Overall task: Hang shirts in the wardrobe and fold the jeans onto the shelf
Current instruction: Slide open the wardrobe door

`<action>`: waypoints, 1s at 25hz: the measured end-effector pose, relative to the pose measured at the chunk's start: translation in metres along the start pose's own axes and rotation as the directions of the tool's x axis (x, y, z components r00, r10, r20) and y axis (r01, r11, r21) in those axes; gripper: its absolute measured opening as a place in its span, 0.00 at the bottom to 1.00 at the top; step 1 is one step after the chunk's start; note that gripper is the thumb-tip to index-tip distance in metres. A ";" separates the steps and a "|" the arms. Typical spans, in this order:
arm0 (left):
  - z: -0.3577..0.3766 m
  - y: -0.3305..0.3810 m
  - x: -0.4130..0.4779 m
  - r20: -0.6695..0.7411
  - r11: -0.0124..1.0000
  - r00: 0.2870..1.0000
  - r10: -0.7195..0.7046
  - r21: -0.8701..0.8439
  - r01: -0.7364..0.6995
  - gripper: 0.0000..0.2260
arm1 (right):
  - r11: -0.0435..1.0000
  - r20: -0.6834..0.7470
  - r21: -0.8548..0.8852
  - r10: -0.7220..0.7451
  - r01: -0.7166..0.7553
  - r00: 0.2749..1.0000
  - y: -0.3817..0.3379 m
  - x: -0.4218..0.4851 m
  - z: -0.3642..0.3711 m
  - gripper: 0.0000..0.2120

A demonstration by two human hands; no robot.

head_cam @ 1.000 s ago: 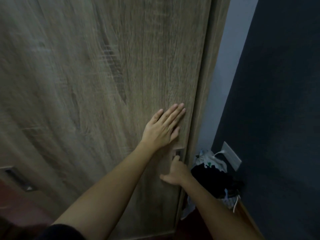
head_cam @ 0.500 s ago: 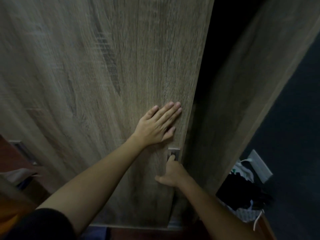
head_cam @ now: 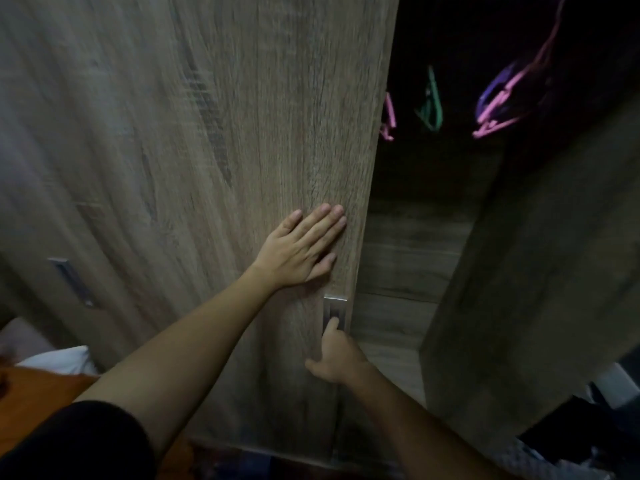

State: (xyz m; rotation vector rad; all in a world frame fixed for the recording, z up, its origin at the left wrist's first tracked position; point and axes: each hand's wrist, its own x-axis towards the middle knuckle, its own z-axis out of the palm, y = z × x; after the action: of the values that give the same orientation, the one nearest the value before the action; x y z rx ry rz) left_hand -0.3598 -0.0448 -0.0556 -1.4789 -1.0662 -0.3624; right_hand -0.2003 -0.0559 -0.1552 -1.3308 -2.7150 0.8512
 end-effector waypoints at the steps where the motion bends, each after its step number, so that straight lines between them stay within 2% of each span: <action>1: -0.001 -0.012 -0.011 0.010 1.000 1.000 0.001 0.003 -0.001 0.32 | 1.000 -0.001 0.003 0.002 -0.002 1.000 -0.014 0.006 0.007 0.49; 7: -0.007 -0.072 -0.064 0.068 1.000 0.997 -0.019 0.001 0.019 0.32 | 1.000 0.026 0.012 -0.020 0.020 0.999 -0.082 0.036 0.039 0.46; 11: -0.012 -0.099 -0.088 0.112 0.999 0.993 -0.037 -0.006 0.038 0.31 | 0.999 0.056 0.012 -0.035 0.034 0.998 -0.113 0.049 0.055 0.48; 16: -0.018 -0.121 -0.112 0.171 0.996 0.982 -0.085 -0.016 0.089 0.30 | 0.998 0.107 -0.019 -0.050 0.053 0.993 -0.138 0.060 0.071 0.49; 21: -0.022 -0.135 -0.117 0.229 0.997 0.972 -0.060 -0.029 0.069 0.29 | 0.999 0.101 -0.014 -0.033 0.035 0.994 -0.150 0.069 0.075 0.49; 23: -0.027 -0.130 -0.114 0.271 0.992 0.957 -0.102 -0.044 0.119 0.29 | 0.997 0.111 -0.050 -0.046 0.052 0.993 -0.147 0.067 0.074 0.49; 25: -0.040 -0.127 -0.107 0.382 0.988 0.917 -0.113 -0.056 0.145 0.28 | 0.992 0.187 -0.105 -0.048 0.069 0.981 -0.146 0.063 0.069 0.50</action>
State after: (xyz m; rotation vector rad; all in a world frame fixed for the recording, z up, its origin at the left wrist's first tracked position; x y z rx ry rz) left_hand -0.5005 -0.1414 -0.0471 -1.5959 -1.4772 -0.2191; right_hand -0.3640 -0.1142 -0.1602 -1.2408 -2.9672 0.8721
